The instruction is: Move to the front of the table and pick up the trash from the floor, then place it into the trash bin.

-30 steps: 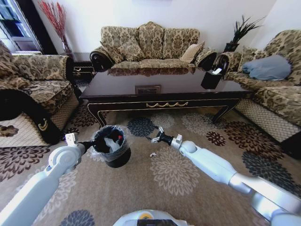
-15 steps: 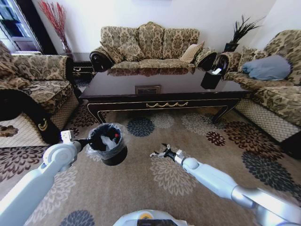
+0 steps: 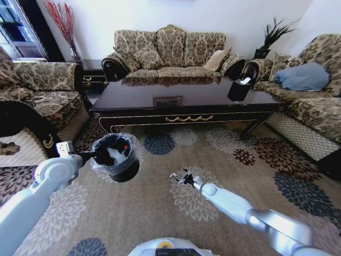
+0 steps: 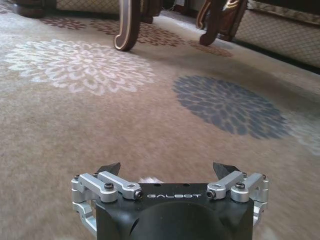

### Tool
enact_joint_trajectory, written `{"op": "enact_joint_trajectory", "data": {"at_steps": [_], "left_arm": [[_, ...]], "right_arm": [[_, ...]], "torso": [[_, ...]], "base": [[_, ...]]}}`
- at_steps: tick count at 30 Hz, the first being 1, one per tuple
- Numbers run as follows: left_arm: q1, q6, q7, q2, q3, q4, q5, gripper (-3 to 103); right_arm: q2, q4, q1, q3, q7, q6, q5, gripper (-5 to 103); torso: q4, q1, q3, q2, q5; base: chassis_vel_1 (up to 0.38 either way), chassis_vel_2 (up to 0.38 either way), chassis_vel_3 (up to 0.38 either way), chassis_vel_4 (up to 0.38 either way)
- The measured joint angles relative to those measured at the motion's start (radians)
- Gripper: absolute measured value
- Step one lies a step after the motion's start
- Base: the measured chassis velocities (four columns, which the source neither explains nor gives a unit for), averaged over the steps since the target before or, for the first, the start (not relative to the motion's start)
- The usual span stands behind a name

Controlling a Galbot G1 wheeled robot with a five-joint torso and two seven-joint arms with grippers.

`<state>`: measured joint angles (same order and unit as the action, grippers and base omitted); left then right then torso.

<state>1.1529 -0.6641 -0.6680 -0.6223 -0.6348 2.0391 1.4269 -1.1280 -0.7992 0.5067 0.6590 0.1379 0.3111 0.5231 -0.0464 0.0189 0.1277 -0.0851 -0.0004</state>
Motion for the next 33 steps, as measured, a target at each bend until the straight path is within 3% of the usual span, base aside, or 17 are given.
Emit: {"op": "enact_joint_trajectory", "data": {"at_steps": [6, 17, 20, 25, 33], "left_arm": [[0.002, -0.001, 0.001, 0.000, -0.002, 0.002, 0.001, 4], [0.009, -0.001, 0.001, -0.002, -0.011, 0.011, 0.002, 4], [0.010, -0.001, 0.001, 0.001, -0.013, 0.018, 0.003, 4], [0.018, -0.001, -0.001, 0.003, -0.020, 0.025, 0.003, 4], [0.031, -0.001, -0.004, 0.000, -0.029, 0.029, 0.001, 4]], "right_arm": [[-0.100, 0.096, -0.018, 0.022, -0.010, -0.019, 0.021, 100], [-0.139, 0.148, -0.016, 0.002, -0.167, -0.072, 0.109, 100], [-0.145, 0.159, -0.020, -0.006, -0.191, -0.095, 0.187, 100], [-0.163, 0.173, -0.020, -0.017, -0.195, -0.110, 0.273, 100], [-0.177, 0.185, -0.019, -0.007, -0.190, -0.116, 0.267, 100]], "torso": [[0.0003, 0.000, 0.000, 0.000, 0.0002], [-0.0001, 0.000, 0.000, 0.000, 0.0002], [-0.0002, 0.000, 0.000, 0.000, 0.0002], [0.0000, 0.000, 0.000, 0.000, 0.0003], [0.0000, 0.000, 0.000, 0.000, 0.0003]], "base": [[0.000, 0.000, 0.000, 0.000], [0.000, 0.000, 0.000, 0.000], [0.000, 0.000, 0.000, 0.000], [0.000, 0.000, 0.000, 0.000], [0.000, 0.000, 0.000, 0.000]]}}
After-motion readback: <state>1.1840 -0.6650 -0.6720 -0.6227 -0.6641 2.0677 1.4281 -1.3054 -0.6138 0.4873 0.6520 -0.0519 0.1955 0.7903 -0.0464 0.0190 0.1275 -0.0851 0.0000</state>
